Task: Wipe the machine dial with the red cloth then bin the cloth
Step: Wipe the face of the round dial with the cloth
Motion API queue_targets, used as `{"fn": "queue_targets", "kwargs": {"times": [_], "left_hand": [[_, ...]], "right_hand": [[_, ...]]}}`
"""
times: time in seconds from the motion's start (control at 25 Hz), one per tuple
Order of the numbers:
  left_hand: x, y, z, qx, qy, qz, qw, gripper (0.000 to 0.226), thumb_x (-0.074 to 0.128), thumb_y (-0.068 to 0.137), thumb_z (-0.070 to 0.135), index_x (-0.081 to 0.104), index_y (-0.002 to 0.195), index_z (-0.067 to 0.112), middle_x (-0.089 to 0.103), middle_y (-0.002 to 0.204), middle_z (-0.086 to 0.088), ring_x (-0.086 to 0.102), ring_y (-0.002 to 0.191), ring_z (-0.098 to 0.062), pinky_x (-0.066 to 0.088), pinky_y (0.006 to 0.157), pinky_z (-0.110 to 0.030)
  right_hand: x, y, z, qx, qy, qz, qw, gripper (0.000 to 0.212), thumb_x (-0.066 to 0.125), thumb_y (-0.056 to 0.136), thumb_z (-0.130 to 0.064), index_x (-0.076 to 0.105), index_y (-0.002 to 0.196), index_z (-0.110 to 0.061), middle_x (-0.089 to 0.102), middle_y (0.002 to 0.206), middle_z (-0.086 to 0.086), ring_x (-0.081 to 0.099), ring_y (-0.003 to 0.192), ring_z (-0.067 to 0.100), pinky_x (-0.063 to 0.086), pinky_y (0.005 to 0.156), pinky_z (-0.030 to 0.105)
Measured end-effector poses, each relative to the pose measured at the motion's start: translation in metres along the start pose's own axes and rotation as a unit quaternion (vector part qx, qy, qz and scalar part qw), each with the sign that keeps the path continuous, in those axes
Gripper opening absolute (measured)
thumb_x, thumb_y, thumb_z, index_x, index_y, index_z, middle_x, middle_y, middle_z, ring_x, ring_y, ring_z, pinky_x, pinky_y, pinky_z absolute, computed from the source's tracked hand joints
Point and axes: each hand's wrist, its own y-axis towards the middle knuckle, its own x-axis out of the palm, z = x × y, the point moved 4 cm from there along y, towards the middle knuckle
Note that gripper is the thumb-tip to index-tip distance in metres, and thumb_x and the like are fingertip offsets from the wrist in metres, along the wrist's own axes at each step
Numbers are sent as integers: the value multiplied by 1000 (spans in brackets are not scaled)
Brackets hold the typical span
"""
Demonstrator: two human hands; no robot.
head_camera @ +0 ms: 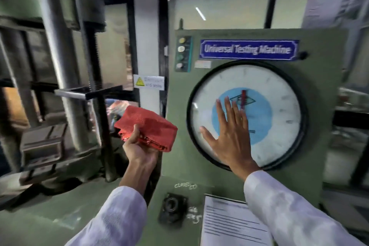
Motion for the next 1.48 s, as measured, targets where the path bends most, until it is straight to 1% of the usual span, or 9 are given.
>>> {"fn": "queue_targets", "kwargs": {"times": [0.24, 0.52, 0.64, 0.72, 0.76, 0.88, 0.96, 1.16, 1.48], "left_hand": [[53, 33, -122, -70, 0, -45, 997, 35, 55, 102, 23, 65, 135, 13, 72, 124, -7, 71, 106, -26, 47, 112, -49], [102, 129, -200, -28, 53, -81, 995, 30, 51, 105, 24, 80, 99, 20, 78, 102, 0, 73, 97, -19, 50, 104, -41], [124, 168, -221, 67, 221, -85, 969, 29, 58, 100, 39, 79, 90, 21, 74, 87, 4, 68, 84, -15, 52, 88, -45], [139, 192, -233, 188, 376, -144, 896, 40, 54, 99, 47, 69, 110, 12, 65, 102, 1, 60, 97, -20, 49, 92, -54], [148, 197, -239, 272, 468, -189, 819, 42, 49, 101, 47, 63, 122, 15, 63, 115, 2, 59, 110, -22, 46, 100, -54], [151, 215, -275, 421, 707, -268, 501, 61, 35, 104, 44, 38, 160, 19, 37, 166, -9, 30, 156, -29, 18, 126, -47], [141, 223, -293, 449, 751, -263, 408, 68, 31, 102, 44, 27, 165, 18, 20, 173, -14, 15, 161, -31, 9, 130, -50], [133, 238, -309, 491, 762, -216, 364, 74, 34, 100, 43, 16, 167, 17, 10, 175, -14, 3, 163, -29, 3, 131, -52], [165, 234, -328, 489, 762, -178, 384, 77, 35, 98, 42, 14, 167, 15, 8, 176, -11, 4, 163, -30, 6, 130, -58]], "right_hand": [[-17, -5, 130, 71, -93, 10, 993, 92, 40, 98, -73, 27, 169, -16, 24, 177, 14, 24, 164, 36, 20, 133, 55], [38, 16, 225, 130, -145, 22, 981, 92, 46, 98, -70, 29, 168, -14, 25, 177, 17, 26, 164, 37, 24, 131, 57], [68, 23, 258, 160, -161, 36, 973, 94, 50, 97, -71, 30, 167, -11, 26, 176, 18, 28, 163, 38, 25, 131, 55], [92, 20, 275, 180, -178, 35, 967, 98, 46, 97, -74, 29, 168, -9, 26, 176, 19, 28, 163, 38, 27, 131, 56], [103, 17, 282, 189, -180, 35, 965, 99, 44, 97, -75, 27, 168, -7, 25, 176, 20, 27, 163, 39, 28, 130, 57], [137, 7, 304, 213, -150, 31, 965, 102, 40, 97, -76, 18, 170, -8, 15, 179, 19, 18, 166, 36, 21, 133, 55], [157, 1, 313, 211, -146, 30, 966, 101, 39, 99, -76, 14, 171, -10, 12, 180, 16, 15, 166, 34, 12, 134, 48], [188, -2, 327, 197, -147, 31, 969, 99, 36, 101, -73, 9, 171, -8, 4, 180, 17, 8, 168, 36, 7, 136, 48], [198, 0, 336, 196, -124, 44, 972, 99, 33, 101, -75, 6, 171, -9, 0, 180, 18, 2, 168, 37, 5, 136, 52]]}}
